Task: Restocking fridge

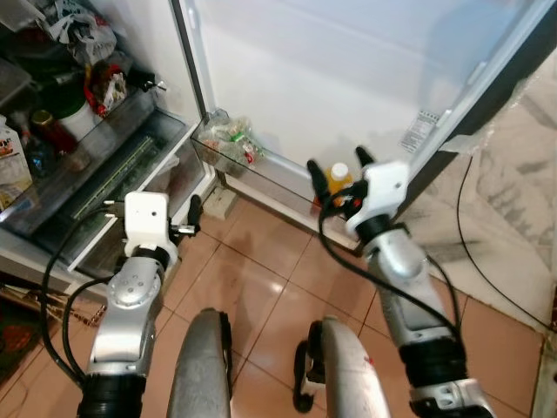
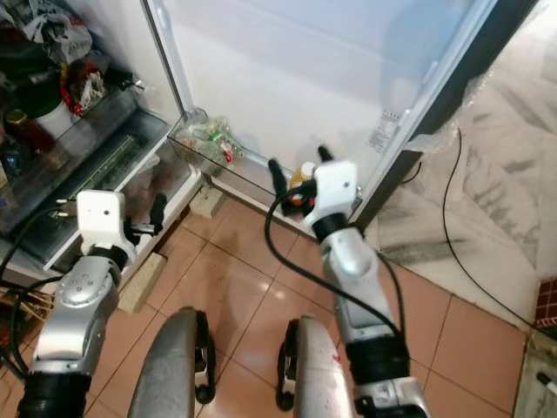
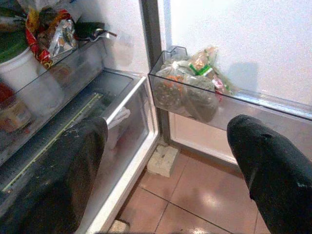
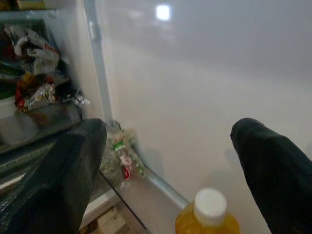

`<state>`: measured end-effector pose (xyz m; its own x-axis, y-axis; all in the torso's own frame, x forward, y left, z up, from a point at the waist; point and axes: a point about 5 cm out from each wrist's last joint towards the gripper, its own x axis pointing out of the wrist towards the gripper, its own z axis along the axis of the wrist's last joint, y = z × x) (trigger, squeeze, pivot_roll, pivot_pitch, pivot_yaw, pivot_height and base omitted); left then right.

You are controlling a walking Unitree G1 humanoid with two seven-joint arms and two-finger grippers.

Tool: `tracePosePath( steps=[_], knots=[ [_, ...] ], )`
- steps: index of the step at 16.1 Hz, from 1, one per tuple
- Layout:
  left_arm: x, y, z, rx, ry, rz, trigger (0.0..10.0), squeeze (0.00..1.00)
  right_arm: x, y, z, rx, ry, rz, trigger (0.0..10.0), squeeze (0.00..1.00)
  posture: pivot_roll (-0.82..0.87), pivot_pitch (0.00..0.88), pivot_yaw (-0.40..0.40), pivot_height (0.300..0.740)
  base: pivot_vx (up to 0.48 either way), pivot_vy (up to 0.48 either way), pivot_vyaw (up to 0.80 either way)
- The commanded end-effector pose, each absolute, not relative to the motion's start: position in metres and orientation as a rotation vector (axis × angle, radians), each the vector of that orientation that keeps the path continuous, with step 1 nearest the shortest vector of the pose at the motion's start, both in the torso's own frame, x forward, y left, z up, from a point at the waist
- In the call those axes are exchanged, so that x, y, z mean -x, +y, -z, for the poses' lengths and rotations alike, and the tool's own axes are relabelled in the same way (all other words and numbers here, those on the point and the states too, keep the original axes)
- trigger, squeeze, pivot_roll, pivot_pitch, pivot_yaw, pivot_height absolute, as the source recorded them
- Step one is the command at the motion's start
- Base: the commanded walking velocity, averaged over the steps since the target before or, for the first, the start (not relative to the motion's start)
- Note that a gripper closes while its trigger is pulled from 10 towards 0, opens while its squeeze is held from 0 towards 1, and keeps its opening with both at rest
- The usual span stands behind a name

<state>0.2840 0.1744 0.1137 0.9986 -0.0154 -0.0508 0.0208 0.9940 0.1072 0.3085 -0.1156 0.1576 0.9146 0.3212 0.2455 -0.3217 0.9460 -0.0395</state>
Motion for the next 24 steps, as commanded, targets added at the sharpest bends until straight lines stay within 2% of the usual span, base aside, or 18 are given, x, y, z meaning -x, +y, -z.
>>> tracePosePath(
  steps=[1, 5, 11, 16, 19, 21, 24],
  knots=[
    [-0.282, 0.174, -0.106, -0.116, 0.095, 0.035, 10.0, 0.0, -0.307, -0.117, -0.163, -0.008, -0.252, -0.327, 10.0, 0.0, 0.08, 0.15, -0.016, 0.703, 0.0, 0.0, 0.0],
    [-0.28, 0.174, -0.104, -0.12, 0.1, 0.017, 10.0, 0.0, -0.308, -0.126, -0.163, 0.006, -0.219, -0.324, 10.0, 0.0, 0.08, 0.148, -0.035, 0.74, 0.0, 0.0, 0.0],
    [-0.28, 0.176, -0.102, -0.16, 0.112, -0.004, 10.0, 0.0, -0.302, -0.125, -0.148, 0.016, -0.159, -0.336, 10.0, 0.0, 0.09, 0.144, -0.028, 0.74, 0.0, 0.0, 0.0],
    [-0.279, 0.174, -0.106, -0.186, 0.079, -0.002, 10.0, 0.0, -0.276, -0.15, -0.115, 0.044, -0.031, -0.251, 10.0, 0.0, 0.08, 0.149, -0.027, 0.74, 0.0, -0.051, 0.0],
    [-0.281, 0.174, -0.106, -0.184, 0.083, -0.02, 10.0, 0.0, -0.267, -0.156, -0.109, 0.066, -0.004, -0.258, 10.0, 0.0, 0.08, 0.153, -0.026, 0.74, 0.0, 0.0, 0.0],
    [-0.281, 0.175, -0.107, -0.204, 0.073, -0.019, 10.0, 0.0, -0.266, -0.156, -0.108, 0.067, 0.0, -0.259, 10.0, 0.0, 0.08, 0.152, -0.023, 0.74, 0.0, 0.0, 0.0],
    [-0.282, 0.176, -0.107, -0.208, 0.069, -0.029, 10.0, 0.0, -0.269, -0.155, -0.107, 0.052, 0.015, -0.246, 10.0, 0.0, 0.09, 0.151, -0.024, 0.74, 0.0, -0.395, -0.26]
  ],
)
